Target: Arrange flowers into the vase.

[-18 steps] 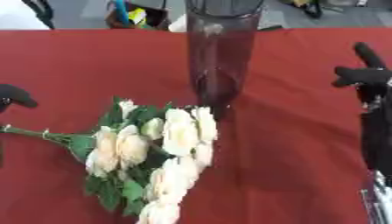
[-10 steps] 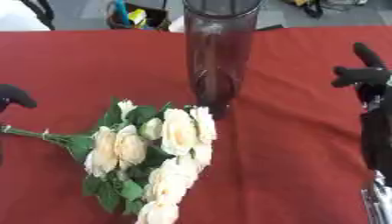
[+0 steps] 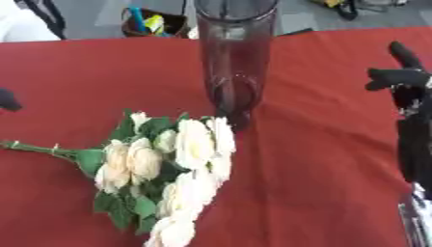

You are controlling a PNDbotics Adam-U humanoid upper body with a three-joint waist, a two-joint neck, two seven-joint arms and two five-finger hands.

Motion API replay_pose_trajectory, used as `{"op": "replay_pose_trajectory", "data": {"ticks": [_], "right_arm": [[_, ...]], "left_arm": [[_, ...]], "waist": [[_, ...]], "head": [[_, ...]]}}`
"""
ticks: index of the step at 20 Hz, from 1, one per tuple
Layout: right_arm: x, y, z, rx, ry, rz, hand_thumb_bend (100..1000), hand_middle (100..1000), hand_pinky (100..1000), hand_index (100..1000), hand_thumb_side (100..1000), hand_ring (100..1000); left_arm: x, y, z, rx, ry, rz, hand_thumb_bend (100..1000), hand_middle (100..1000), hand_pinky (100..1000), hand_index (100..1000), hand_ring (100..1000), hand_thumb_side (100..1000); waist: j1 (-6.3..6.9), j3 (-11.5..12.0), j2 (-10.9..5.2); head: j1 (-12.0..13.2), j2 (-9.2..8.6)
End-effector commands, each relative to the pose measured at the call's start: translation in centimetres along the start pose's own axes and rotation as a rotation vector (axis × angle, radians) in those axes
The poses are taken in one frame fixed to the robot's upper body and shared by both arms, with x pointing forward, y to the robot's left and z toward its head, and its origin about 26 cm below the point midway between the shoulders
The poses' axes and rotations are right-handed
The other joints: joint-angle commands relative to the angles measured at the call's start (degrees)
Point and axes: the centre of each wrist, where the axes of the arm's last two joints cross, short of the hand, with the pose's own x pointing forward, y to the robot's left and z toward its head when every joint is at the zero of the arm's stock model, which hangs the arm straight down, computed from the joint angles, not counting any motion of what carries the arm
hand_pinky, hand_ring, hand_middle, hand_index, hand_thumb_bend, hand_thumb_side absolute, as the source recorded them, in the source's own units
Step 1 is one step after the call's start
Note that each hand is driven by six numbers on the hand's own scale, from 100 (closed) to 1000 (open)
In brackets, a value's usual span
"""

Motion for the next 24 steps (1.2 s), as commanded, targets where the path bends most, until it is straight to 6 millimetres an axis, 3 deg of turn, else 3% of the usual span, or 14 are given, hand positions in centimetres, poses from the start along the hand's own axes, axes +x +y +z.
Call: {"op": "replay_pose_trajectory", "data": {"ticks": [1, 8, 19, 22, 24], "right_arm": [[0.6, -0.4, -0.5, 0.020, -0.023, 0.004, 100, 553, 842, 719, 944, 987], [0.6, -0.5, -0.4, 0.019, -0.023, 0.001, 100, 554, 840, 720, 944, 984], [0.5, -0.5, -0.1, 0.035, -0.014, -0.001, 100, 553, 839, 720, 944, 983], [0.5, -0.4, 0.0, 0.041, -0.011, -0.001, 100, 551, 840, 719, 945, 984], [0.5, -0.4, 0.1, 0.046, -0.007, -0.001, 100, 550, 841, 719, 945, 985]], "left_arm": [[0.5, 3.0, -0.4, -0.130, -0.038, -0.170, 100, 850, 573, 913, 672, 629], [0.9, 5.3, -0.5, -0.281, 0.010, -0.411, 100, 870, 613, 964, 734, 506], [1.4, 6.6, -2.0, -0.608, -0.040, -0.777, 100, 851, 660, 1000, 796, 375], [1.5, 6.7, -2.6, -0.675, -0.055, -0.835, 100, 837, 655, 1000, 794, 386], [1.6, 6.7, -3.0, -0.720, -0.062, -0.867, 100, 844, 668, 1000, 813, 457]], "waist": [[0.09, 0.10, -1.69], [0.06, -0.36, -2.26], [0.47, -0.75, -2.99], [0.62, -1.00, -3.10], [0.72, -1.10, -3.12]], "head": [[0.15, 1.00], [-0.20, 2.81], [0.77, 2.65], [0.97, 2.36], [1.03, 2.23]]}}
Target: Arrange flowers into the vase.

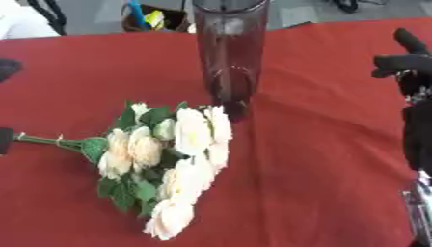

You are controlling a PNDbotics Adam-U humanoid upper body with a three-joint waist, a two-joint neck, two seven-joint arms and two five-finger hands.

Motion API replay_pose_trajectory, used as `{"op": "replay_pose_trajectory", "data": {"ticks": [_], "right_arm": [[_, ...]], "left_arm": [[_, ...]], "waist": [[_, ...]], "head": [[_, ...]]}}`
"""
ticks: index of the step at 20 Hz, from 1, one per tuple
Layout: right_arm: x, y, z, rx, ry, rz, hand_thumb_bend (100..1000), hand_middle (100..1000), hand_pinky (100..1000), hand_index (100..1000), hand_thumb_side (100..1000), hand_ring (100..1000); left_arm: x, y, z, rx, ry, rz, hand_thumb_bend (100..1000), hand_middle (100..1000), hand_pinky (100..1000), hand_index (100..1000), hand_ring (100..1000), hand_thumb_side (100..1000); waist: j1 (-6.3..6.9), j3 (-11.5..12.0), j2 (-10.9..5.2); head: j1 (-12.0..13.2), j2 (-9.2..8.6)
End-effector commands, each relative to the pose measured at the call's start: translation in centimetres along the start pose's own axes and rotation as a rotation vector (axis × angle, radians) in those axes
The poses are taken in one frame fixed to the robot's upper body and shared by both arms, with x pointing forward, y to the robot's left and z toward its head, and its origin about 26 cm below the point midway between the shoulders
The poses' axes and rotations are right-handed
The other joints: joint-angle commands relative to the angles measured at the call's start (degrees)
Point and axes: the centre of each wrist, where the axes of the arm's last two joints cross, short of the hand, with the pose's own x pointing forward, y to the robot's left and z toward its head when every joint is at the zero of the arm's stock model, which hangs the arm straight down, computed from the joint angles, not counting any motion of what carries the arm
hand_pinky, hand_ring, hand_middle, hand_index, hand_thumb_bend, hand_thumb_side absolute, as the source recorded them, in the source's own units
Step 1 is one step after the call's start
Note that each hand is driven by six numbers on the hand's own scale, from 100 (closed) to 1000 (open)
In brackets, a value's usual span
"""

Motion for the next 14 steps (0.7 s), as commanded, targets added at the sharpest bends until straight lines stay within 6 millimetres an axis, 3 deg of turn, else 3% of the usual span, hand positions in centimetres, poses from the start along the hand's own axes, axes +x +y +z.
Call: {"op": "replay_pose_trajectory", "data": {"ticks": [1, 3, 7, 12, 14], "right_arm": [[0.6, -0.3, -0.5, 0.026, -0.026, 0.011, 100, 550, 841, 719, 945, 985], [0.5, -0.3, -0.5, 0.029, -0.026, 0.010, 100, 550, 841, 719, 944, 985], [0.5, -0.2, -0.4, 0.034, -0.026, 0.011, 100, 548, 843, 716, 944, 989], [0.5, 0.0, -0.4, 0.043, -0.024, 0.011, 100, 546, 844, 713, 943, 992], [0.5, 0.1, -0.4, 0.049, -0.023, 0.012, 100, 544, 845, 709, 945, 993]], "left_arm": [[-0.2, 1.3, -0.5, -0.092, -0.040, -0.094, 100, 850, 674, 1000, 822, 482], [-0.2, 1.5, -0.9, -0.140, -0.048, -0.117, 100, 852, 675, 1000, 826, 500], [-0.1, 1.8, -1.6, -0.217, -0.075, -0.135, 161, 889, 700, 1000, 860, 691], [-0.2, 1.9, -2.4, -0.299, -0.098, -0.142, 250, 898, 710, 1000, 878, 741], [-0.5, 1.8, -2.7, -0.320, -0.104, -0.139, 276, 873, 680, 1000, 837, 734]], "waist": [[0.03, -0.13, -1.35], [0.06, -0.30, -1.31], [0.11, -0.76, -0.98], [0.10, -0.89, -0.55], [0.09, -1.00, -0.44]], "head": [[0.35, -0.38], [0.40, -0.57], [0.33, -1.05], [0.01, -1.45], [0.01, -1.55]]}}
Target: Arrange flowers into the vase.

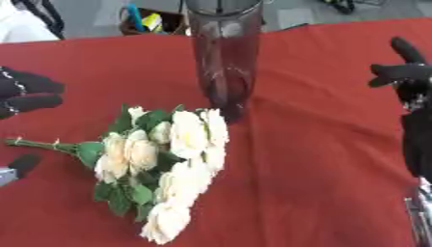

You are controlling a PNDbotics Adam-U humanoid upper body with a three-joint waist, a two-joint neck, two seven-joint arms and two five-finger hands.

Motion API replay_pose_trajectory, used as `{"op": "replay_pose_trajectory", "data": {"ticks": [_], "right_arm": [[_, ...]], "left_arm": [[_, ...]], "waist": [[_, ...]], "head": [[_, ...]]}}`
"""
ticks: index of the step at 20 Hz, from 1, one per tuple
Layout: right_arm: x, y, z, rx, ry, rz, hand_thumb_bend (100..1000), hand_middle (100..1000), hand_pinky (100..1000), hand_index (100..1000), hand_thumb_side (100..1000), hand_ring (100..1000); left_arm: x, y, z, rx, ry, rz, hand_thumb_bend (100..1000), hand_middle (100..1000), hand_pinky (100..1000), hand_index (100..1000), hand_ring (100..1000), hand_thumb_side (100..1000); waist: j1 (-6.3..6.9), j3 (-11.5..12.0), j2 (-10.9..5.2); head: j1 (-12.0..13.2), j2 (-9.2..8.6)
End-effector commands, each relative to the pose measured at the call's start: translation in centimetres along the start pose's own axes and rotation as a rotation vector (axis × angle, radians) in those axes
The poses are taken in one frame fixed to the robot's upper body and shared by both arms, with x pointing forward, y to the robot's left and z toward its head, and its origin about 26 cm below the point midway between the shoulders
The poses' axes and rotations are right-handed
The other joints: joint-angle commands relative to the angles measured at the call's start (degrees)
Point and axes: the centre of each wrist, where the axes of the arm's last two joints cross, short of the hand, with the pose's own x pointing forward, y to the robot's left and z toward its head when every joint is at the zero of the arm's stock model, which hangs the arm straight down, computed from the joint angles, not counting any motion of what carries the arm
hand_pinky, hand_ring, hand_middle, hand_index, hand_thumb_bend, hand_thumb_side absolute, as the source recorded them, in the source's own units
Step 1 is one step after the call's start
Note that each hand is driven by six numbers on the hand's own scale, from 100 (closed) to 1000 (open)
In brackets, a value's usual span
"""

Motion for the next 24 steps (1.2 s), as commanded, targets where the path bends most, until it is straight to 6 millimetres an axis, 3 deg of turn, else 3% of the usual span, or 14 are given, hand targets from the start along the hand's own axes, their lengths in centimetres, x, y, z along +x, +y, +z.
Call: {"op": "replay_pose_trajectory", "data": {"ticks": [1, 10, 17, 24], "right_arm": [[0.5, -0.1, -0.5, 0.027, -0.027, 0.018, 100, 542, 845, 706, 945, 993], [0.5, 0.1, -0.5, 0.037, -0.028, 0.013, 100, 539, 846, 701, 944, 994], [0.5, 0.1, -0.4, 0.039, -0.026, 0.013, 100, 537, 847, 699, 945, 995], [0.5, 0.2, -0.4, 0.037, -0.028, 0.014, 100, 535, 847, 697, 945, 996]], "left_arm": [[-0.7, 0.6, -0.1, -0.056, -0.015, -0.027, 293, 851, 666, 1000, 810, 736], [-2.5, -0.7, -0.9, -0.153, 0.005, 0.002, 347, 795, 624, 1000, 767, 746], [-3.7, -2.9, -1.2, -0.188, 0.054, 0.087, 326, 801, 600, 1000, 747, 710], [-3.9, -4.7, -1.4, -0.257, 0.060, 0.165, 298, 796, 591, 1000, 729, 743]], "waist": [[-0.04, -0.12, -0.96], [0.00, -0.88, -0.80], [-0.04, -1.26, -0.63], [-0.21, -1.56, -0.43]], "head": [[-0.16, -0.58], [0.31, -1.04], [0.60, -1.33], [0.67, -1.49]]}}
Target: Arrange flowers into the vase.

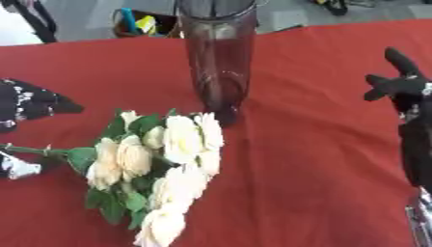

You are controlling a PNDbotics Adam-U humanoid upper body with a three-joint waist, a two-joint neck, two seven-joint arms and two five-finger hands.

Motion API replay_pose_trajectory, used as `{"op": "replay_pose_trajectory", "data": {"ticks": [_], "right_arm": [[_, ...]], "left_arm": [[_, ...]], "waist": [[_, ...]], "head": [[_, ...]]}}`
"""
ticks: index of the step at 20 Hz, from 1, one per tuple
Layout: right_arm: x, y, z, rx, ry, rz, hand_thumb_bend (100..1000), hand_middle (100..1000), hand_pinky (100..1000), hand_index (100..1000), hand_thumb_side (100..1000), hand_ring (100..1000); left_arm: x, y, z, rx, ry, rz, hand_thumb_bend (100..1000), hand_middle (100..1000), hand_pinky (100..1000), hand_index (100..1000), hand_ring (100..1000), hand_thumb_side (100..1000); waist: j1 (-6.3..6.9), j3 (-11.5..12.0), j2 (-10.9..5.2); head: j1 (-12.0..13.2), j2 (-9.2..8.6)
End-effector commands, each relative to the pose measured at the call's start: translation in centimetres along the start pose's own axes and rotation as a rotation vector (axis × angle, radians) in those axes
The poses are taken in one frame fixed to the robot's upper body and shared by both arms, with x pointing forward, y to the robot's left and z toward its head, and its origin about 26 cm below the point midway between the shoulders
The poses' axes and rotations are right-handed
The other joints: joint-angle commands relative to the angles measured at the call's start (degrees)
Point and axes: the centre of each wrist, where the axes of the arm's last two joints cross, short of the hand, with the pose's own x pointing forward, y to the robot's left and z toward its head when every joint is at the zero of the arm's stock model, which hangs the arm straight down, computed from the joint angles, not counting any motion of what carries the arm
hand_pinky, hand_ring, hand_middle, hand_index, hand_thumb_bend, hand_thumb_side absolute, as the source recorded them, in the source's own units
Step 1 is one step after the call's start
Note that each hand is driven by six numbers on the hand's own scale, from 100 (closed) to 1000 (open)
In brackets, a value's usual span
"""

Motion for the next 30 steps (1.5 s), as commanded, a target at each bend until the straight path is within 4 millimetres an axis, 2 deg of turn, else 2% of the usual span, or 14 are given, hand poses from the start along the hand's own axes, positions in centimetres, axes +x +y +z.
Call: {"op": "replay_pose_trajectory", "data": {"ticks": [1, 5, 14, 17, 22, 24, 26, 30], "right_arm": [[0.5, -0.1, -0.4, 0.007, -0.025, 0.012, 100, 535, 847, 697, 945, 996], [0.5, -0.1, -0.4, 0.008, -0.026, 0.009, 100, 534, 847, 697, 944, 995], [0.5, 0.1, -0.4, 0.015, -0.023, 0.005, 100, 532, 849, 694, 944, 999], [0.5, 0.2, -0.5, 0.018, -0.025, 0.004, 100, 531, 849, 691, 944, 998], [0.5, 0.1, -0.5, 0.016, -0.028, 0.005, 100, 531, 849, 689, 944, 998], [0.5, 0.2, -0.4, 0.016, -0.026, 0.007, 100, 529, 850, 687, 943, 1000], [0.5, 0.2, -0.4, 0.016, -0.025, 0.009, 100, 529, 851, 687, 943, 1000], [0.5, 0.2, -0.4, 0.015, -0.022, 0.012, 100, 526, 852, 685, 942, 1000]], "left_arm": [[-0.4, 0.2, 0.2, -0.031, 0.000, 0.004, 297, 795, 591, 1000, 727, 743], [-0.3, -0.5, -0.2, -0.051, -0.004, 0.048, 285, 776, 558, 966, 682, 735], [-0.7, -1.7, -0.8, -0.081, 0.009, 0.100, 287, 756, 534, 965, 663, 749], [-0.9, -2.3, -1.1, -0.060, 0.027, 0.130, 262, 708, 471, 926, 601, 752], [-1.0, -3.1, -1.6, -0.049, 0.039, 0.162, 263, 675, 438, 900, 566, 758], [-1.0, -3.4, -1.8, -0.052, 0.041, 0.168, 261, 627, 394, 872, 512, 762], [-1.0, -3.6, -1.9, -0.058, 0.043, 0.172, 253, 612, 375, 862, 495, 762], [-1.0, -4.2, -2.0, -0.065, 0.038, 0.194, 250, 633, 407, 869, 521, 779]], "waist": [[-0.11, 0.08, -1.06], [-0.30, 0.08, -0.99], [-0.40, 0.10, -0.80], [-0.51, 0.01, -0.68], [-0.66, -0.26, -0.48], [-0.68, -0.31, -0.34], [-0.68, -0.36, -0.20], [-0.65, -0.55, 0.06]], "head": [[0.11, -0.48], [0.17, -0.78], [0.28, -1.22], [0.35, -1.34], [0.49, -1.65], [0.53, -1.62], [0.51, -1.63], [0.45, -1.71]]}}
